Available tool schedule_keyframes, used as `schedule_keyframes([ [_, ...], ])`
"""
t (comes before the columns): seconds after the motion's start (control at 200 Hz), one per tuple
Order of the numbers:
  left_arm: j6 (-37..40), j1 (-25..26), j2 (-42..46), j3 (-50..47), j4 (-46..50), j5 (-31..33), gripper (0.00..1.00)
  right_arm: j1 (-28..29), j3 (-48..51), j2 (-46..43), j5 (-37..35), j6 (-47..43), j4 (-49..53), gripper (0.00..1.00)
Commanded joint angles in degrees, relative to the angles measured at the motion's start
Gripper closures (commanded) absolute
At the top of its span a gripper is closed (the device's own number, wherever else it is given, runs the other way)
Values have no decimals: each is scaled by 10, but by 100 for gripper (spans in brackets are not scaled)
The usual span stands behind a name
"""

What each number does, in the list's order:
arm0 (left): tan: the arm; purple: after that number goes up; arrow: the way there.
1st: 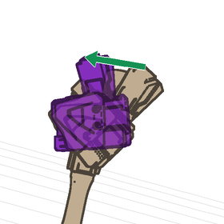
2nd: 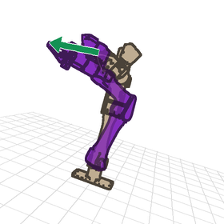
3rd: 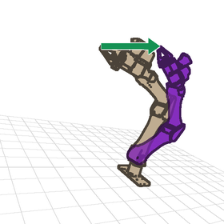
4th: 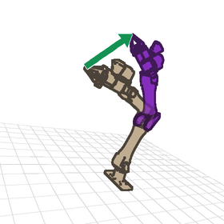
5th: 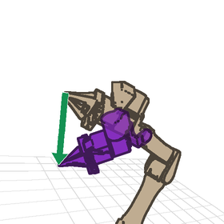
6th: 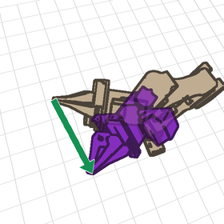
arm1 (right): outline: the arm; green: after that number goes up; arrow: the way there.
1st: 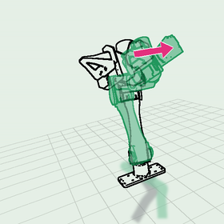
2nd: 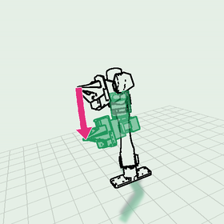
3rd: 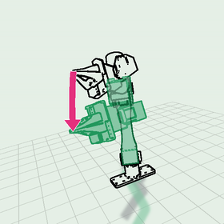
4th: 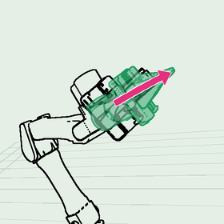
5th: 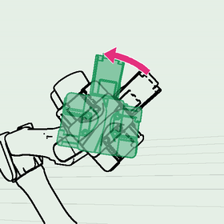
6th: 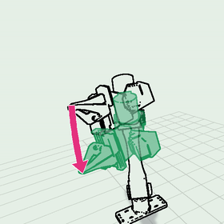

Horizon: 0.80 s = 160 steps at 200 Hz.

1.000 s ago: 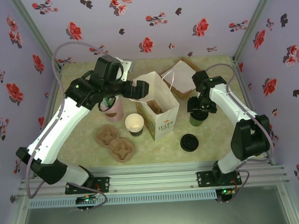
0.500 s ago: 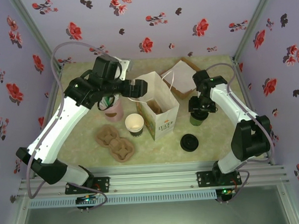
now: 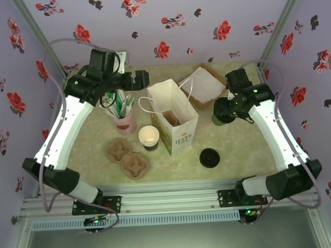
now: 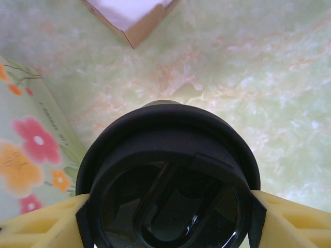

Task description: Pack the takeout coffee

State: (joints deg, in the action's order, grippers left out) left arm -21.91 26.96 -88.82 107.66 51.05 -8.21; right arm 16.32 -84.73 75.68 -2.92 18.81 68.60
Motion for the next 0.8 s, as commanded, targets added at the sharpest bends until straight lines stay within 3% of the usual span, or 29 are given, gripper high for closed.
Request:
schedule_keyframes([
  [0.0, 4, -20, -35, 28, -3, -18, 4, 14, -41, -22, 3, -8, 53, 30],
  [0.195, 19, -40, -92, 71, 3, -30, 13, 41, -104, -40, 8, -7, 97, 30],
  [0.525, 46, -72, -231, 164, 36, -28, 42, 68, -206, -58, 8, -6, 160, 30],
  [0.795, 68, -48, -296, 190, 39, -57, 50, 99, -287, -51, 58, -5, 183, 30],
])
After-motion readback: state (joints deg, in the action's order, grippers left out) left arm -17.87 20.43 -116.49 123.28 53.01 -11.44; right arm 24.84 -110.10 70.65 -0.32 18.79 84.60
